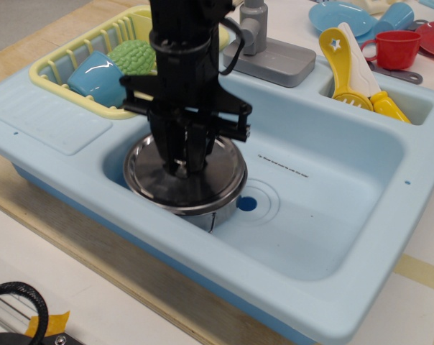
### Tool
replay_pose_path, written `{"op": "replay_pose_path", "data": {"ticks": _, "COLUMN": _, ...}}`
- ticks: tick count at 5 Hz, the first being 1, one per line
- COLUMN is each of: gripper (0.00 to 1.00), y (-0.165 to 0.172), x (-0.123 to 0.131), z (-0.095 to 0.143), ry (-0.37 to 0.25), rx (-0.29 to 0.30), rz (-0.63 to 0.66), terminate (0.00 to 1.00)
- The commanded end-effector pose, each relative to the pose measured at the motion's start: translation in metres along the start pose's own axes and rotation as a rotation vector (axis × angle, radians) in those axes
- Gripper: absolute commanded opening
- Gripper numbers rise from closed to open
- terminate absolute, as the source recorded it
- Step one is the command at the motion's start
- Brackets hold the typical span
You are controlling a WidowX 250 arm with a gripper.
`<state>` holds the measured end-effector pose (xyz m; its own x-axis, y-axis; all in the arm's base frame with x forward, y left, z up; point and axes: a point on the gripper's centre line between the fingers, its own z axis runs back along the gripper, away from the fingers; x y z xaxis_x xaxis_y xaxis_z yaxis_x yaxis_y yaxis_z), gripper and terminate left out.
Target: Take lid off pot or pan
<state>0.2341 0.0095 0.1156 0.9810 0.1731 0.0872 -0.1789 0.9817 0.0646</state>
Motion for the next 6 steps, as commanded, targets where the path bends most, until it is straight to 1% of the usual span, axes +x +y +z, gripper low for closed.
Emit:
{"op": "replay_pose_path", "data": {"ticks": 1, "gripper": 0.00, "y": -0.022, "x": 0.021, "z": 0.030, "ry": -0.118, "rx": -0.001, "rz": -0.030, "terminate": 0.00}}
{"op": "replay_pose_path", "data": {"ticks": 2, "gripper": 0.00, "y": -0.046, "x": 0.032, "z": 0.025, "ry": -0.170, "rx": -0.064, "rz": -0.061, "terminate": 0.00}}
{"op": "replay_pose_path", "data": {"ticks": 3, "gripper": 0.00, "y": -0.069, "x": 0.035, "z": 0.019, "ry": -0.181, "rx": -0.123, "rz": -0.075, "terminate": 0.00}}
{"op": "replay_pose_path", "data": {"ticks": 4, "gripper": 0.00, "y": -0.081, "x": 0.037, "z": 0.008, "ry": -0.182, "rx": -0.156, "rz": -0.092, "terminate": 0.00}}
{"op": "replay_pose_path", "data": {"ticks": 6, "gripper": 0.00, "y": -0.088, "x": 0.047, "z": -0.012, "ry": -0.170, "rx": -0.208, "rz": -0.156, "terminate": 0.00}}
